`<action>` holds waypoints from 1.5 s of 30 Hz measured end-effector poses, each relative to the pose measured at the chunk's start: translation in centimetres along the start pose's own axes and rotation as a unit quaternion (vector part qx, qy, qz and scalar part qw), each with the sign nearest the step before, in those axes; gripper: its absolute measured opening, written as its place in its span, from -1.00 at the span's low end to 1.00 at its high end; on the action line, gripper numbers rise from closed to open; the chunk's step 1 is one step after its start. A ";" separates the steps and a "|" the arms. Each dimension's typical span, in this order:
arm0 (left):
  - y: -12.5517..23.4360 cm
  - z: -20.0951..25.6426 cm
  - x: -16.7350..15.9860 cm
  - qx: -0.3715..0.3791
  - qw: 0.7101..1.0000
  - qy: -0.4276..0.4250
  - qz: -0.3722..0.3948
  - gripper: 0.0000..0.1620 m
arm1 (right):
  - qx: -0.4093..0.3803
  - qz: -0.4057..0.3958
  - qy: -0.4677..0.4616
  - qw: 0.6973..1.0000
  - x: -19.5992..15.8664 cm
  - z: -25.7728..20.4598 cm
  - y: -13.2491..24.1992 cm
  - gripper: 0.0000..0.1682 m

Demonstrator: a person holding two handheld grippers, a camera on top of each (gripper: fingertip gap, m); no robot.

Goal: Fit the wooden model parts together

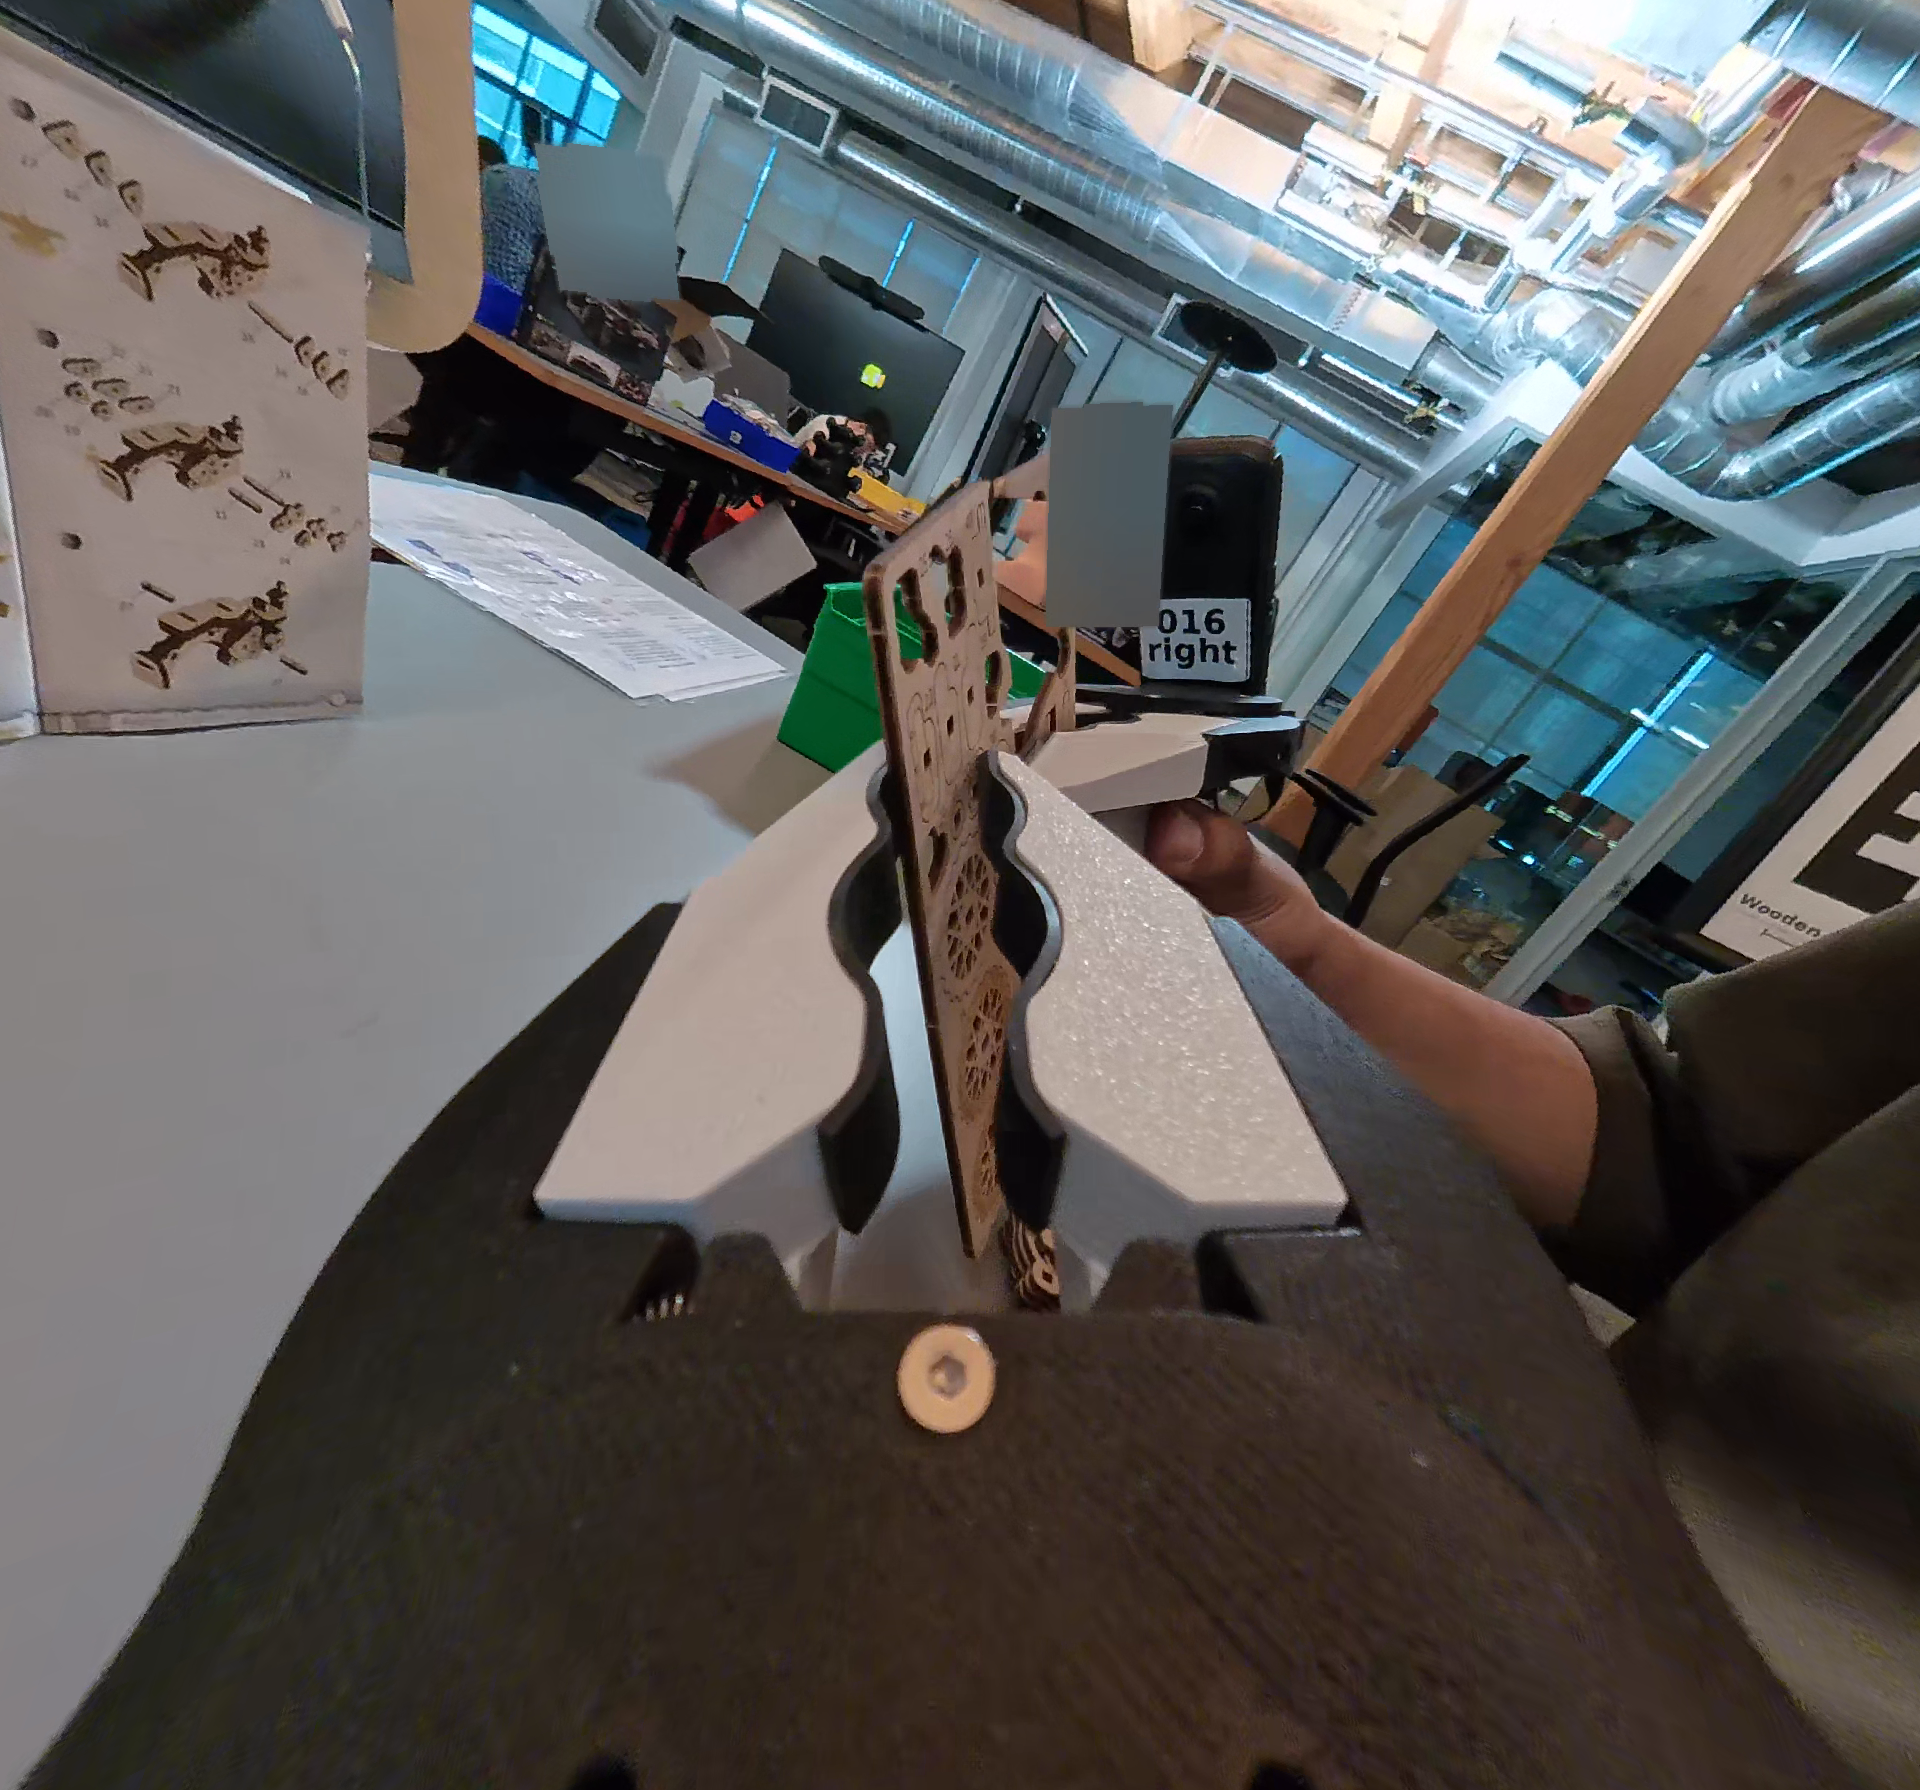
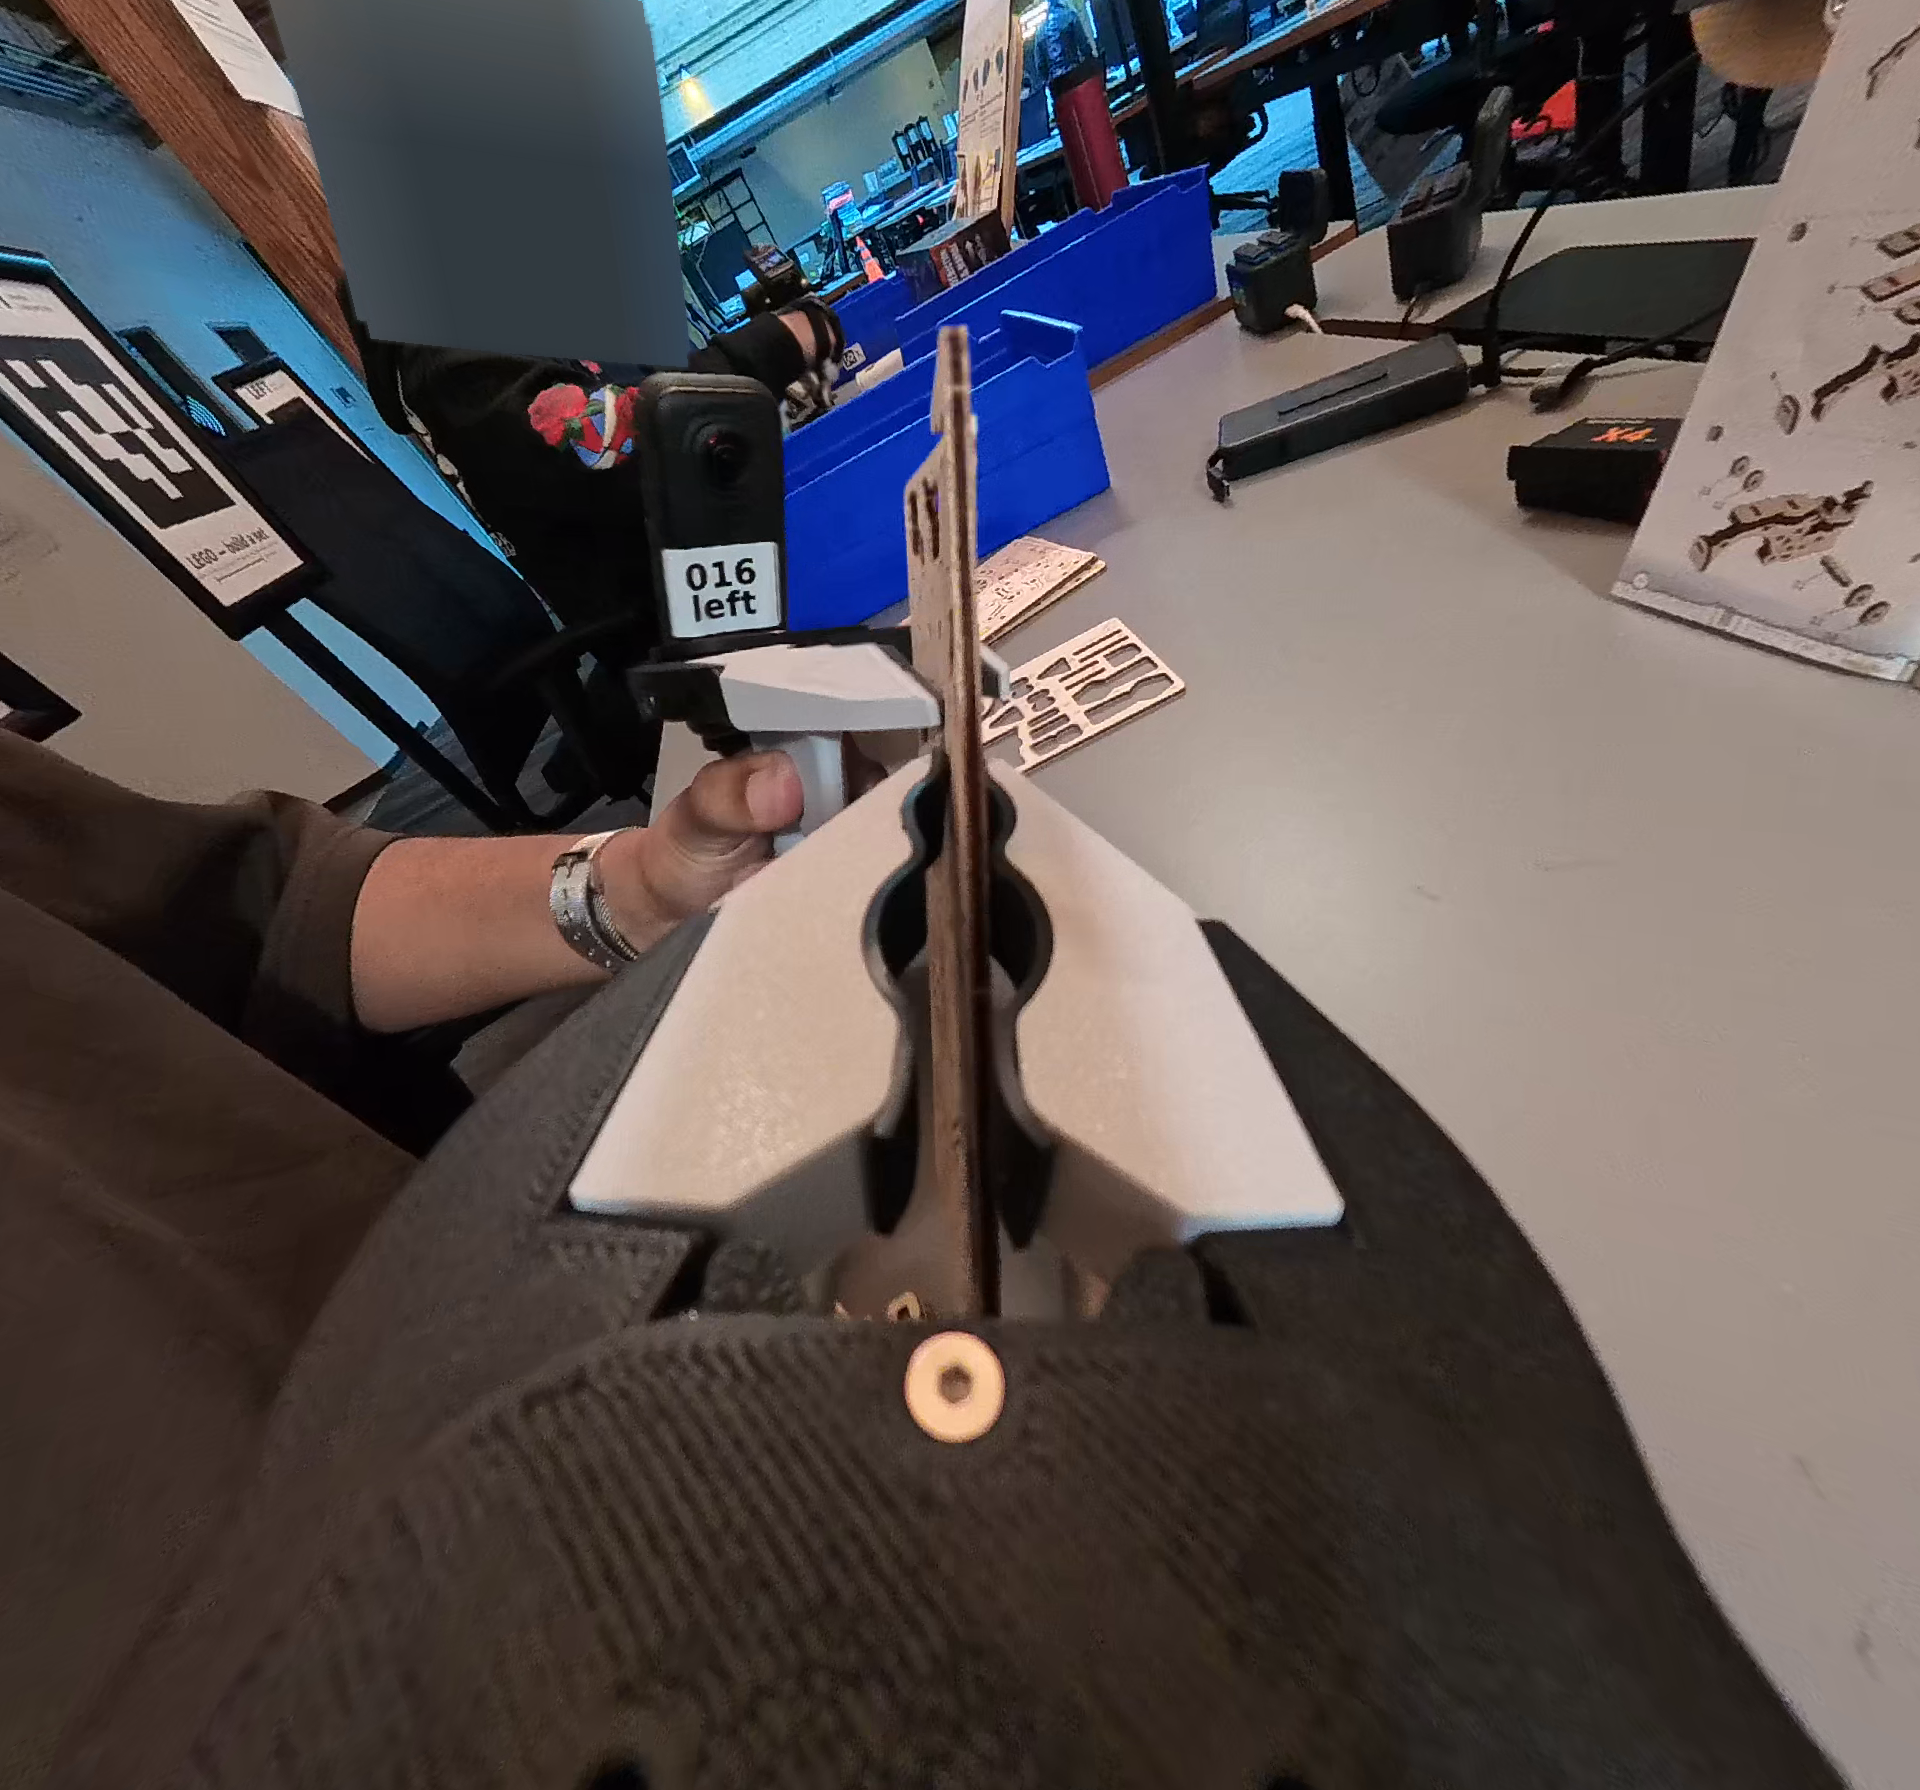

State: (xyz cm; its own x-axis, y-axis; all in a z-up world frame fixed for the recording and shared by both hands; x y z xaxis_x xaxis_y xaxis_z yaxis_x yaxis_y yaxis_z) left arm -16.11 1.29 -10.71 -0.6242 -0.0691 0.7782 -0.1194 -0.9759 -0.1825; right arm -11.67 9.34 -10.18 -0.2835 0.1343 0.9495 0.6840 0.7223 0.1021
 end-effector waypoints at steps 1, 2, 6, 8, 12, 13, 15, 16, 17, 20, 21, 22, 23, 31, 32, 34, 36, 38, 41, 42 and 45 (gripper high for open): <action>0.0 0.0 0.0 0.003 1.000 -0.002 0.000 -0.88 | -0.002 0.000 0.001 1.000 0.0 0.0 0.0 -0.98; 0.0 0.0 0.0 0.007 1.000 -0.001 0.000 -0.87 | -0.005 -0.001 0.003 1.000 0.0 0.0 0.0 -0.97; 0.0 -0.2 -0.1 0.018 1.000 0.003 0.002 -0.87 | -0.012 -0.003 0.003 1.000 -0.2 0.2 -0.1 -0.97; -0.1 -0.1 -0.1 0.024 1.000 -0.002 0.002 -0.88 | -0.011 -0.001 -0.001 1.000 -0.2 0.2 -0.1 -0.96; 0.0 -0.2 -0.1 0.031 1.000 0.003 0.005 -0.90 | -0.007 0.001 -0.007 1.000 -0.3 0.2 -0.1 -0.97; 0.0 -0.3 -0.2 0.039 0.999 -0.001 0.004 -0.91 | -0.011 -0.001 -0.004 1.000 -0.3 0.2 -0.1 -0.97; 0.0 -0.2 -0.1 0.029 1.000 0.001 0.007 -0.91 | -0.008 0.002 0.001 1.000 -0.2 0.1 -0.1 -0.97; 0.0 -0.1 0.0 0.016 1.000 0.015 0.010 -0.91 | -0.003 0.005 -0.002 1.000 0.0 0.0 -0.1 -0.97; 0.0 -0.1 0.1 0.012 1.000 0.017 0.011 -0.91 | -0.002 0.005 -0.002 1.000 0.0 0.0 -0.1 -0.97; 0.1 -0.1 0.0 -0.004 0.999 0.031 0.014 -0.90 | 0.012 0.012 -0.023 1.000 0.0 0.0 -0.1 -0.98; 0.1 -0.1 0.0 -0.008 0.999 0.039 0.015 -0.90 | 0.017 0.017 -0.035 0.999 -0.1 0.1 -0.1 -0.98; 0.1 -0.3 -0.2 -0.006 0.999 0.045 0.015 -0.89 | 0.020 0.020 -0.045 0.999 -0.3 0.2 0.0 -0.99; 0.0 -0.4 -0.3 -0.003 0.999 0.047 0.014 -0.88 | 0.023 0.022 -0.051 0.998 -0.4 0.3 0.0 -0.98; 0.4 -1.4 -0.4 -0.006 0.996 0.083 0.024 -0.76 | 0.021 0.034 -0.084 0.996 -0.8 1.5 0.6 -0.98; 0.5 -1.8 -0.4 -0.002 0.995 0.094 0.027 -0.73 | 0.010 0.034 -0.089 0.995 -0.8 2.0 1.1 -0.98; 0.7 -2.5 -0.3 0.012 0.993 0.115 0.030 -0.67 | -0.018 0.034 -0.108 0.993 -0.8 3.6 2.5 -0.98; 0.9 -3.3 -0.4 0.034 0.991 0.127 0.027 -0.61 | -0.059 0.015 -0.153 0.986 -1.6 5.8 4.1 -0.98; 0.9 -3.6 -0.4 0.038 0.990 0.133 0.026 -0.60 | -0.100 -0.013 -0.216 0.971 -3.4 8.2 5.7 -0.98; 0.8 -3.7 -0.6 0.037 0.989 0.143 0.022 -0.59 | -0.129 -0.004 -0.301 0.945 -5.2 11.0 7.9 -0.97; 0.7 -3.7 -0.7 0.037 0.989 0.143 0.021 -0.58 | -0.136 0.011 -0.316 0.939 -5.4 11.7 8.6 -0.95; 0.6 -3.7 -0.8 0.043 0.990 0.134 0.012 -0.58 | -0.176 0.012 -0.311 0.934 -5.4 12.9 10.0 -0.66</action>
Point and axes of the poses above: each gripper's, where its closed fingertips meet, y back along the fingers, x out of its top, z = x × y across the jaws, the point moved 5 cm from there along y, back along the fingers, and after that the axes turned 8 degrees about y, right-handed, at the moved point
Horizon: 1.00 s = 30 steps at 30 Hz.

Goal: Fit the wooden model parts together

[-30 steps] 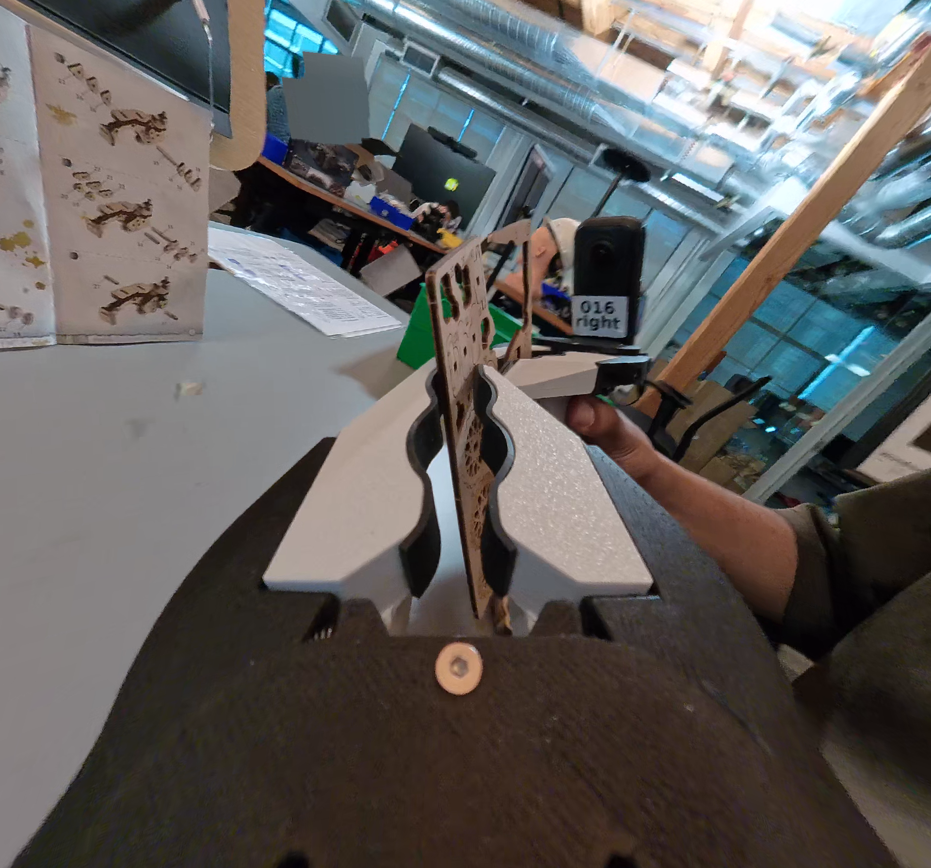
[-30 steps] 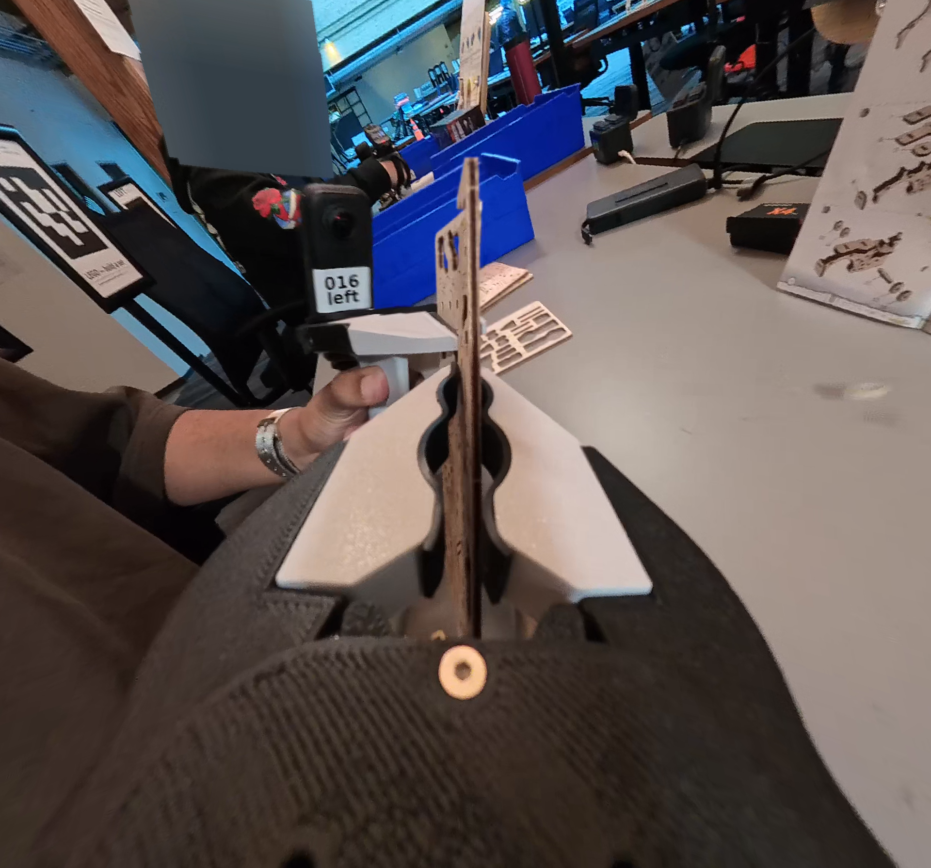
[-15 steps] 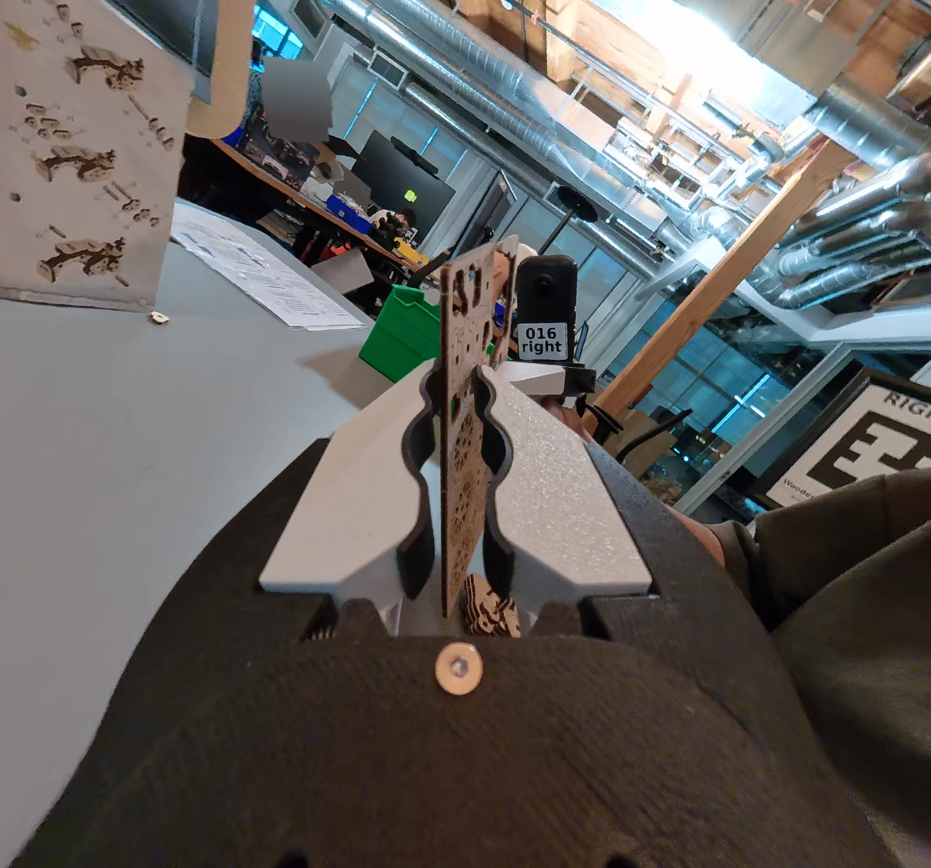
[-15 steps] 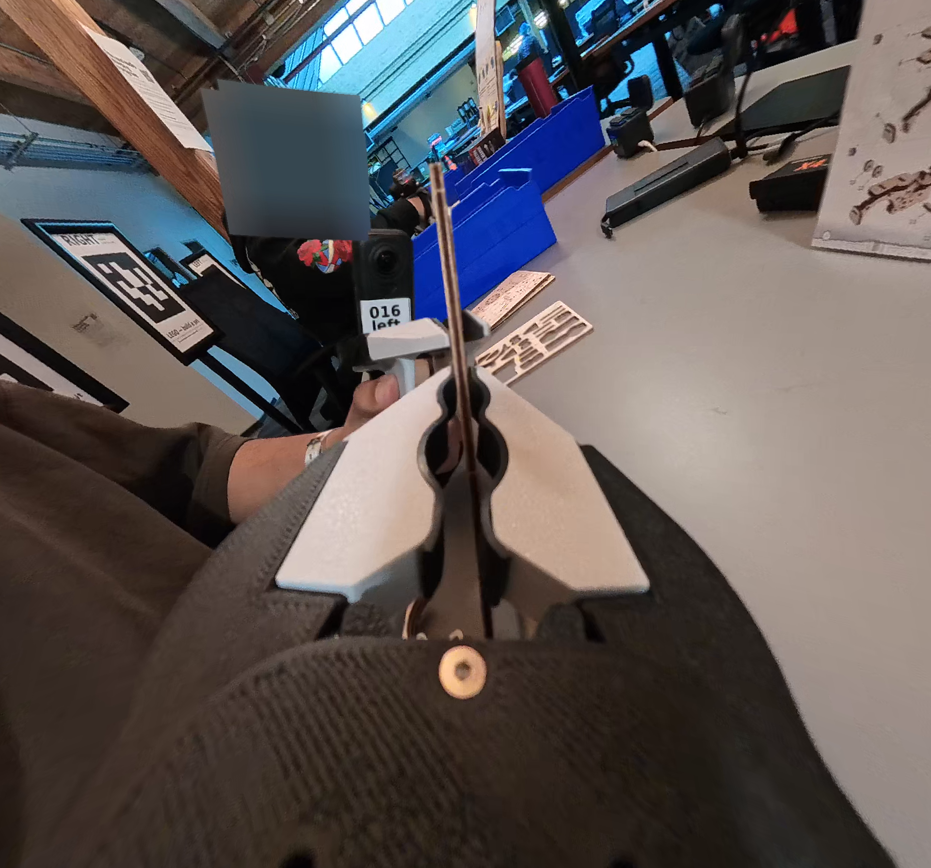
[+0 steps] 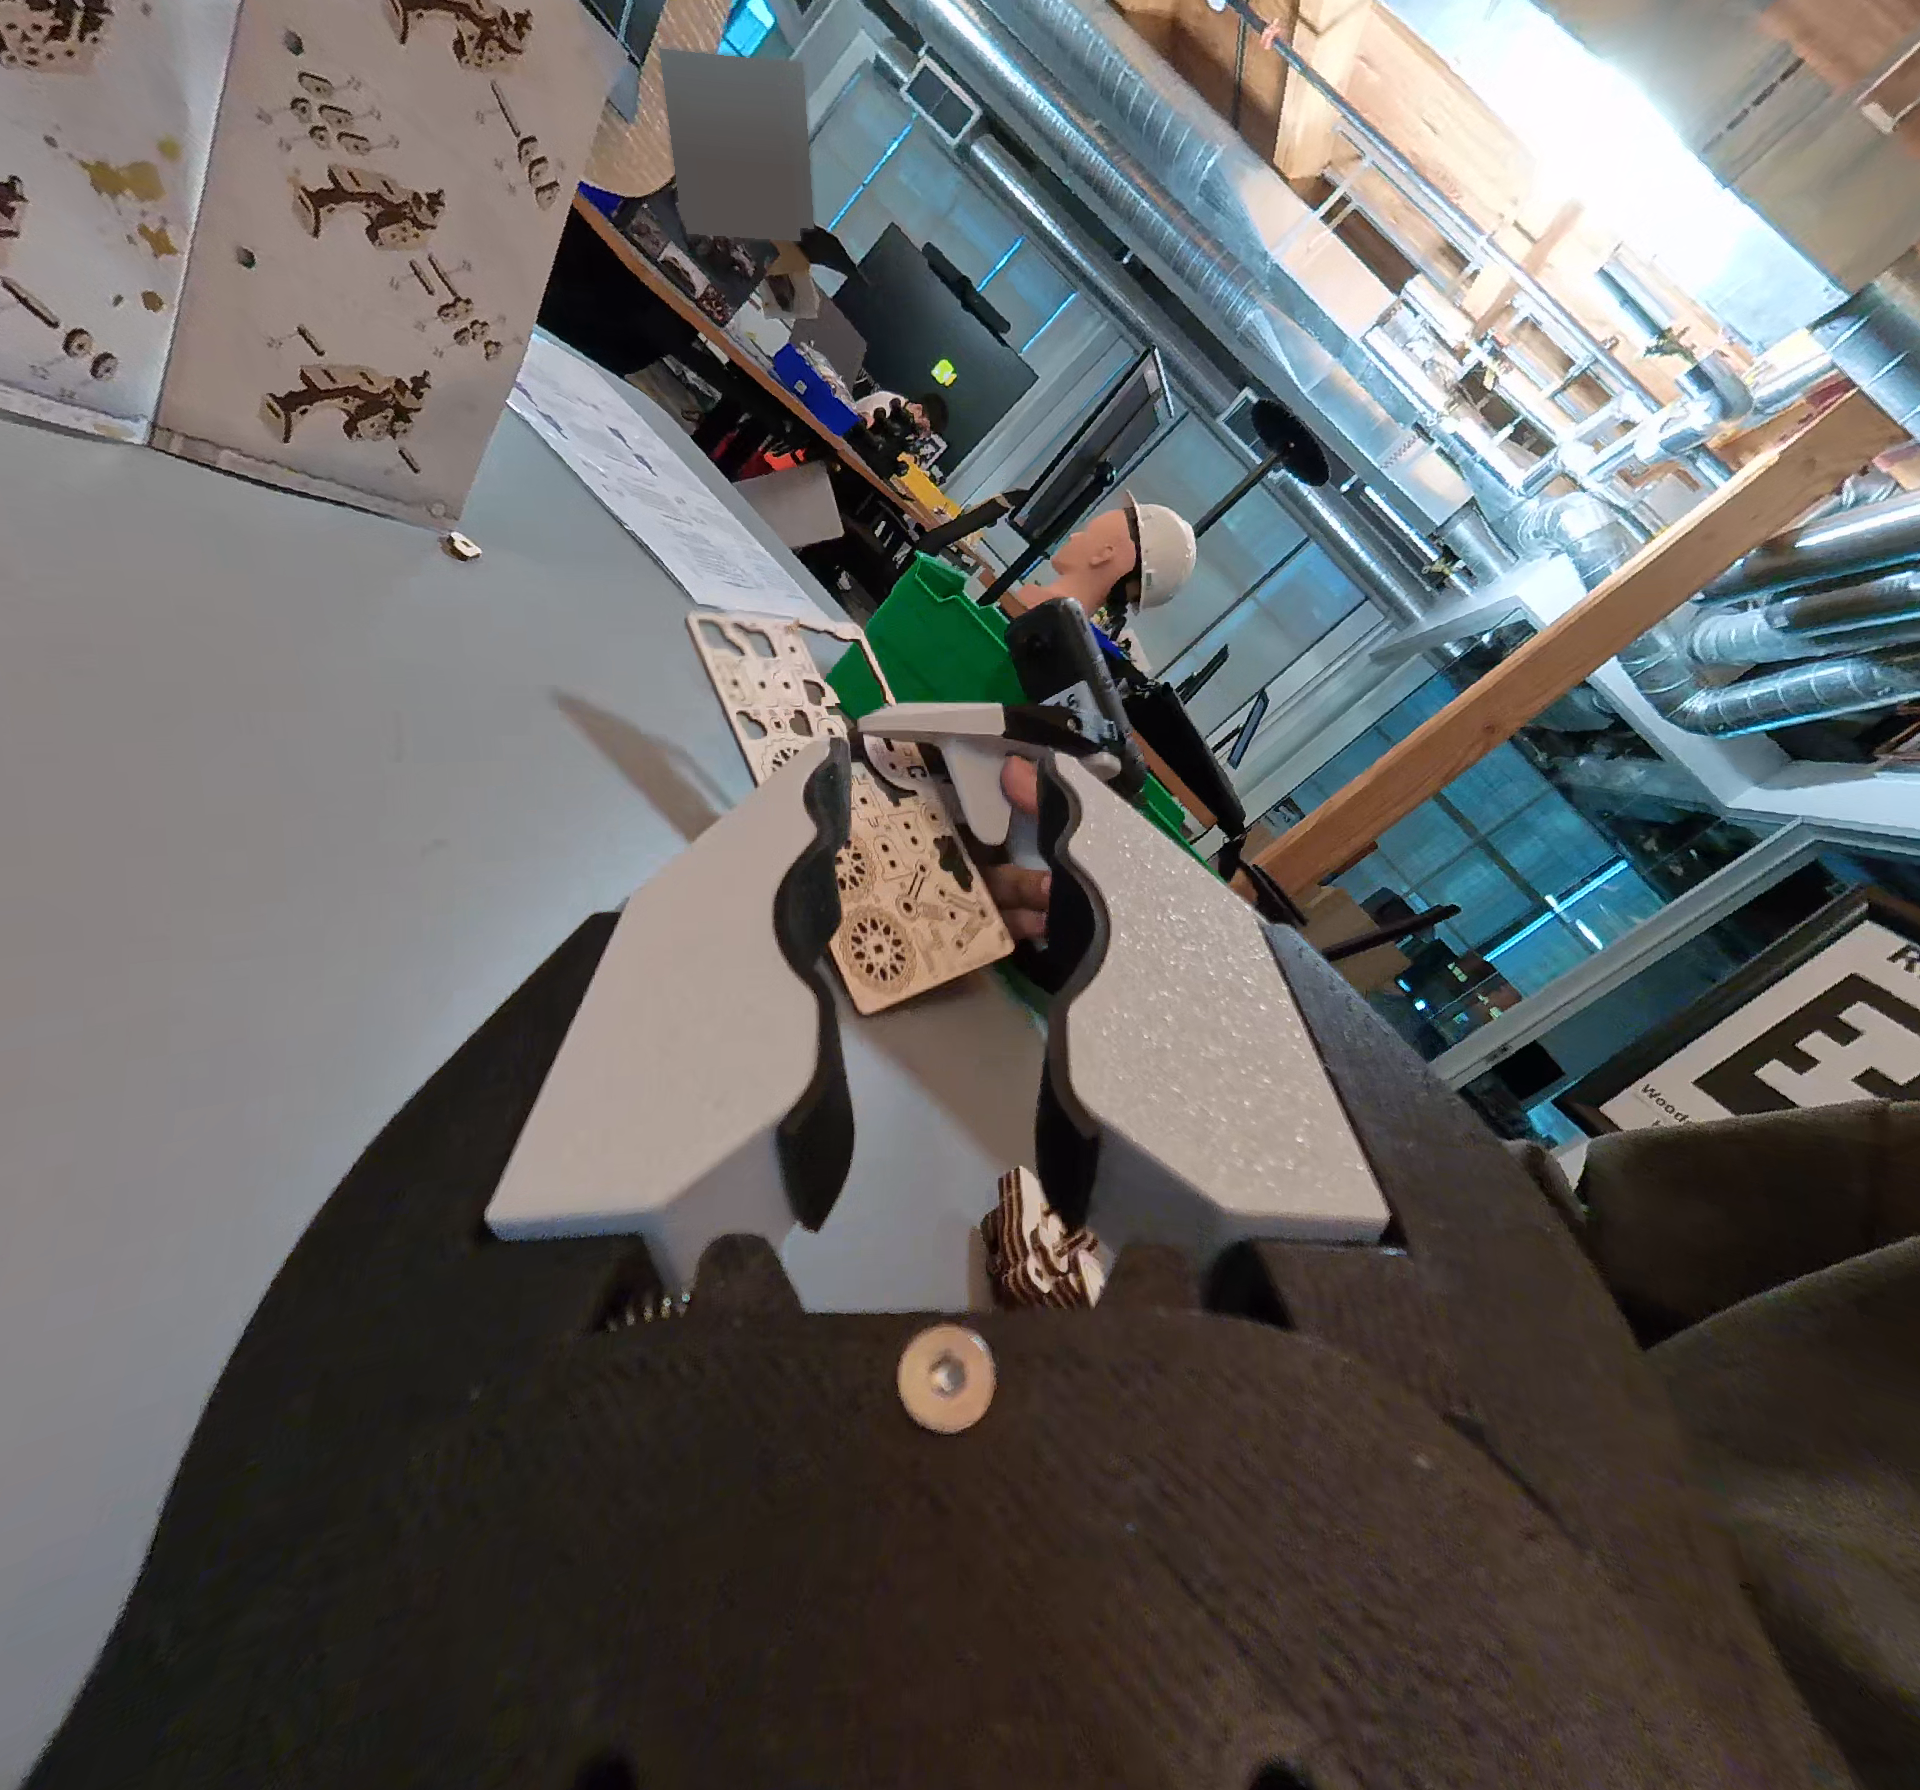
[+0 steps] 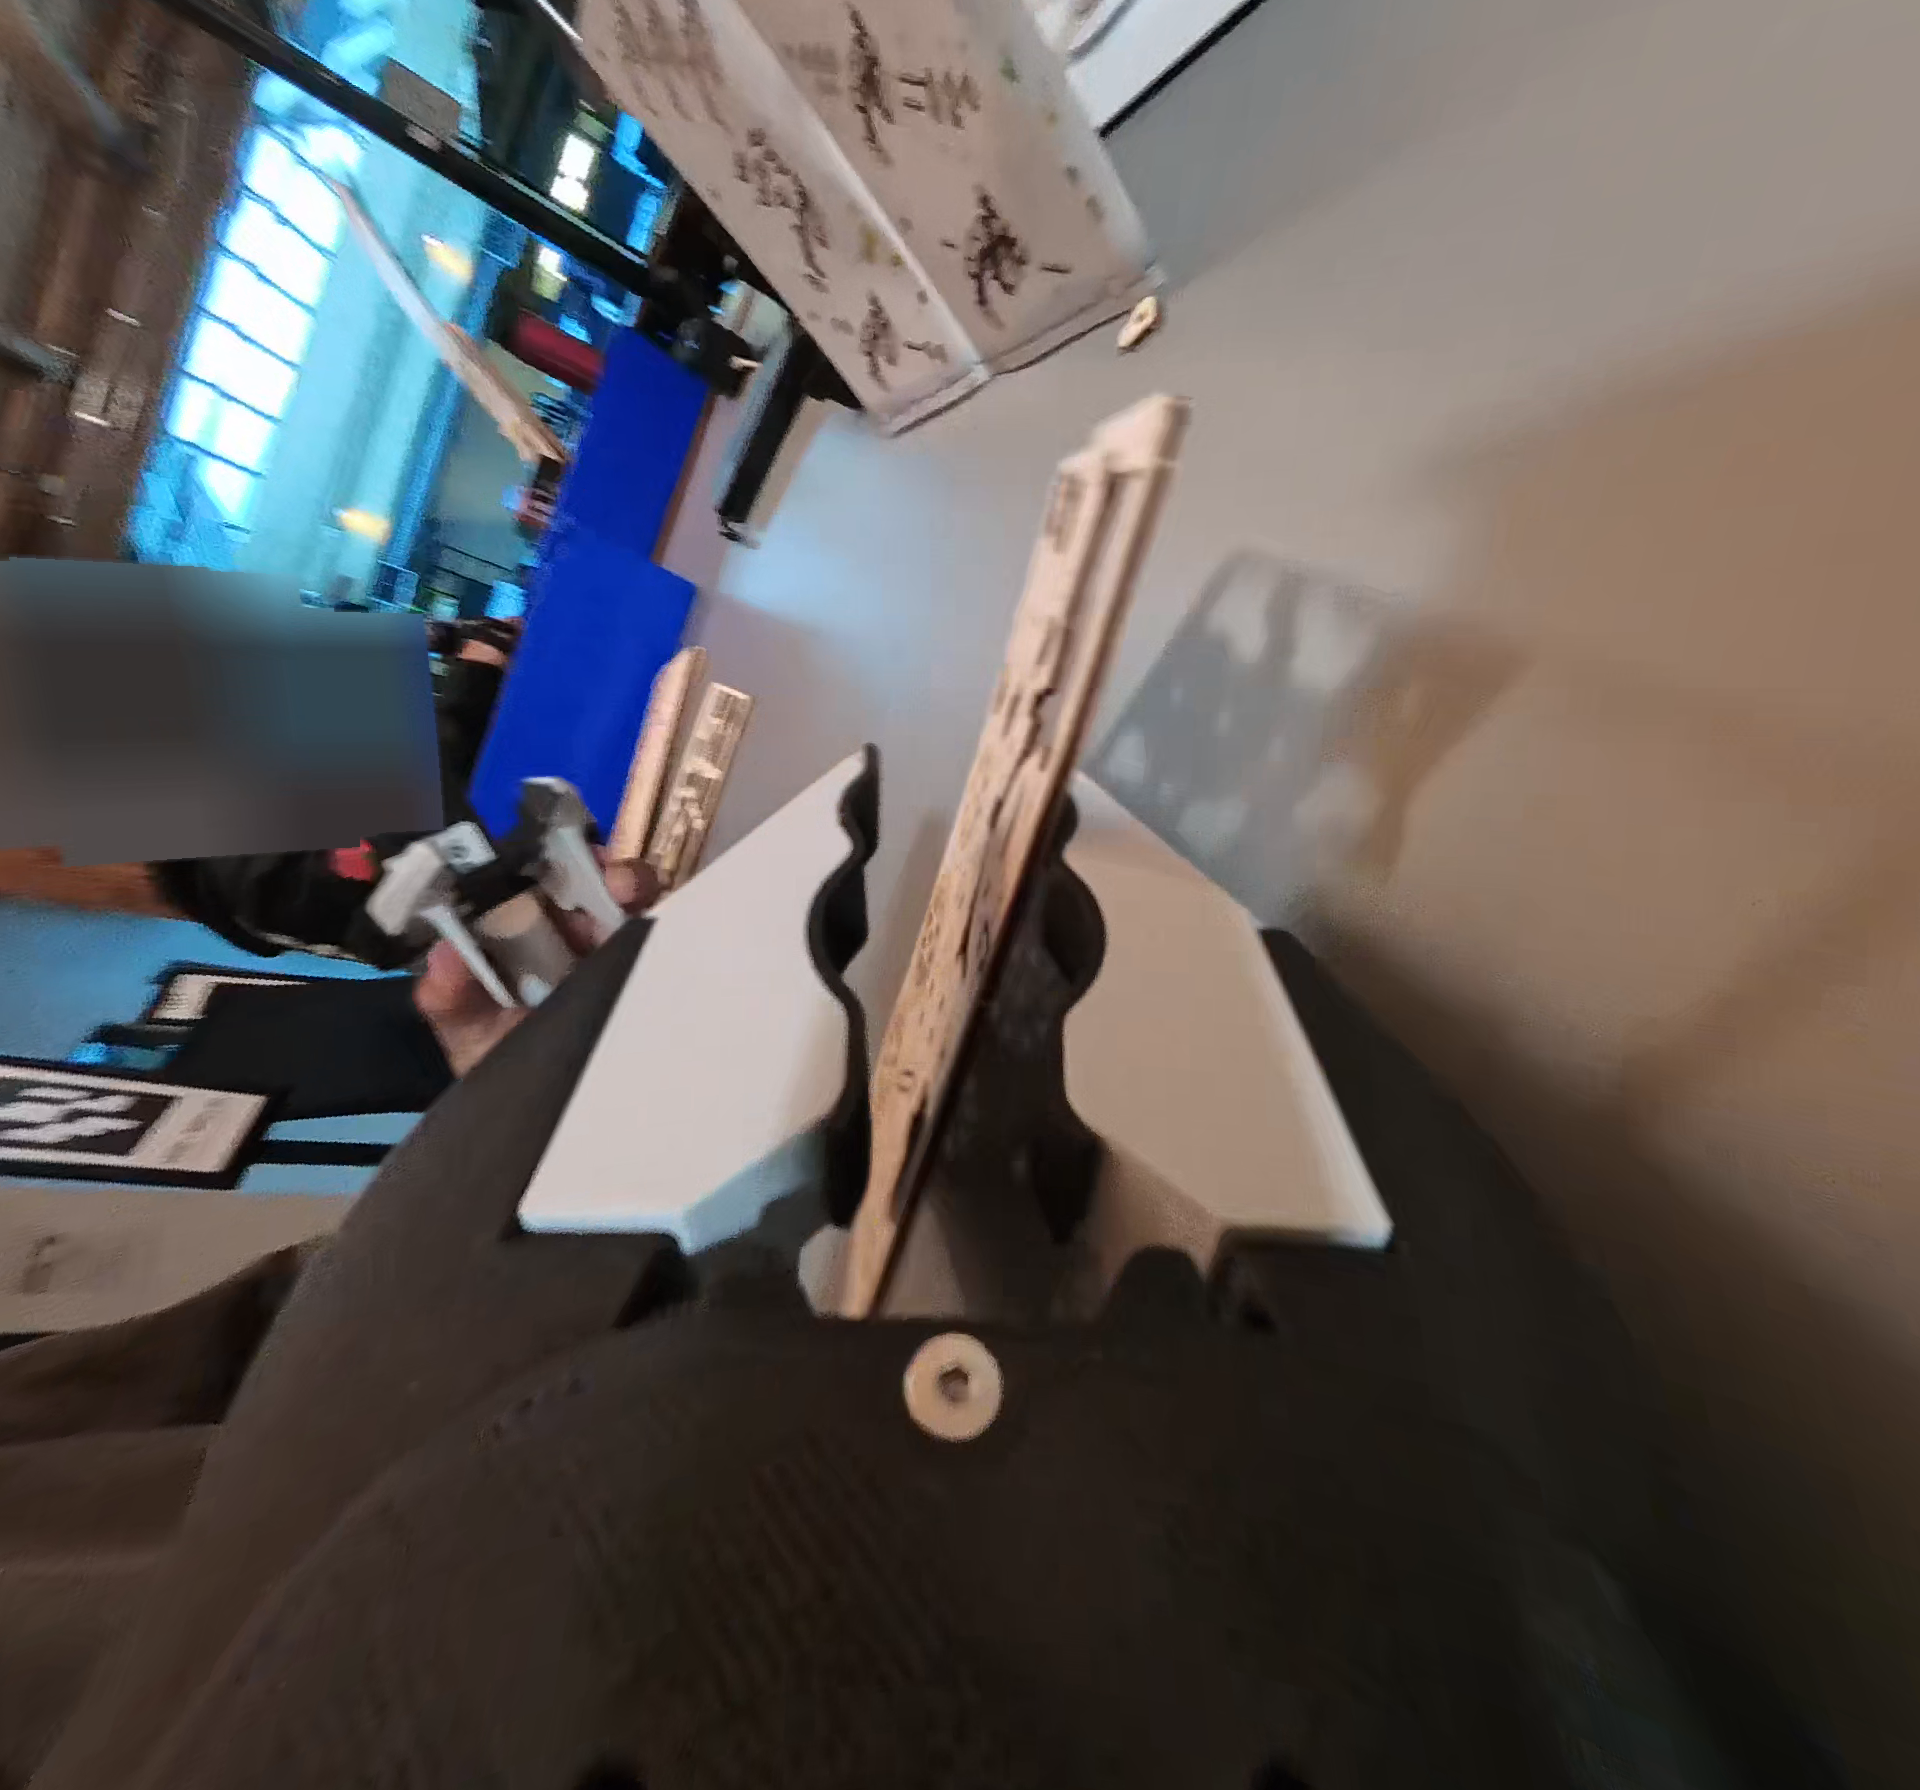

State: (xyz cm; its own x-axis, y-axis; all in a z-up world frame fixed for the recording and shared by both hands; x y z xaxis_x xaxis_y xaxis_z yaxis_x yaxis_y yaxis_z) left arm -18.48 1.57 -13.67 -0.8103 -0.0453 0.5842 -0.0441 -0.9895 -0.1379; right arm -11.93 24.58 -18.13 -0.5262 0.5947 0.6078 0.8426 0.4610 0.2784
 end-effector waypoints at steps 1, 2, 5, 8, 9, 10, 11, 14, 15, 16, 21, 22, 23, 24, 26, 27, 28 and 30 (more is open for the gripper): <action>0.0 0.0 0.0 0.003 1.000 -0.006 -0.002 -0.58 | -0.021 -0.011 0.014 1.000 0.1 0.2 0.2 -0.55; -0.1 0.0 -0.1 0.006 1.000 -0.013 -0.004 -0.58 | -0.045 -0.022 0.035 0.998 0.2 0.3 0.4 -0.49; -0.1 0.1 -0.2 0.013 0.999 -0.028 -0.009 -0.59 | -0.157 -0.052 0.139 0.976 0.6 1.0 1.2 -0.40; -0.2 0.2 -0.4 0.019 0.999 -0.033 -0.013 -0.59 | -0.267 -0.063 0.245 0.930 1.5 1.3 2.4 -0.34; -0.2 0.2 -0.4 0.018 0.999 -0.033 -0.013 -0.60 | -0.293 -0.056 0.275 0.914 2.0 1.0 2.8 -0.34; -0.2 0.2 -0.4 0.018 0.999 -0.033 -0.012 -0.60 | -0.317 -0.048 0.306 0.896 2.5 0.6 3.2 -0.32; -0.2 0.2 -0.4 0.019 0.999 -0.035 -0.012 -0.60 | -0.341 -0.039 0.335 0.877 3.1 0.2 3.5 -0.29; -0.1 0.2 -0.2 0.023 0.999 -0.044 -0.011 -0.60 | -0.411 -0.045 0.396 0.820 4.1 0.2 4.5 -0.21; -0.1 0.2 -0.1 0.024 0.999 -0.046 -0.010 -0.61 | -0.424 -0.063 0.400 0.810 4.0 0.7 4.5 -0.18; 0.0 0.2 -0.1 0.024 0.999 -0.046 -0.008 -0.61 | -0.429 -0.081 0.396 0.808 3.7 1.5 4.5 -0.15; 0.1 0.0 0.1 0.020 0.999 -0.030 0.000 -0.62 | -0.382 -0.040 0.400 0.832 3.8 0.6 3.8 -0.29; 0.1 0.0 0.1 0.019 0.999 -0.028 0.000 -0.62 | -0.360 -0.026 0.407 0.839 4.1 -0.3 3.0 -0.34; 0.1 0.0 0.1 0.019 0.999 -0.026 0.001 -0.62 | -0.336 -0.021 0.411 0.847 4.3 -1.1 2.0 -0.37; 0.0 0.0 0.0 0.018 1.000 -0.024 0.000 -0.62 | -0.311 -0.026 0.410 0.857 4.3 -1.7 0.6 -0.40; -0.2 -0.1 -0.2 0.017 1.000 -0.022 -0.003 -0.62 | -0.265 -0.060 0.398 0.876 4.1 -1.8 -2.7 -0.46; -0.3 -0.1 -0.3 0.017 1.000 -0.022 -0.007 -0.62 | -0.251 -0.076 0.393 0.881 4.2 -1.4 -4.3 -0.53; -0.4 0.0 -0.3 0.017 1.000 -0.024 -0.009 -0.62 | -0.243 -0.090 0.387 0.885 4.4 -0.7 -5.9 -0.57; -0.4 0.1 -0.3 0.024 0.999 -0.039 -0.013 -0.62 | -0.227 -0.112 0.368 0.895 4.9 0.5 -8.5 -0.60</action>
Point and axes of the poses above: each gripper's, where its closed fingertips meet, y back along the fingers, x out of its top, z = x × y across the jaws, the point moved 5 cm from there along y, back along the fingers, and after that the axes turned 8 degrees about y, right-handed, at the moved point
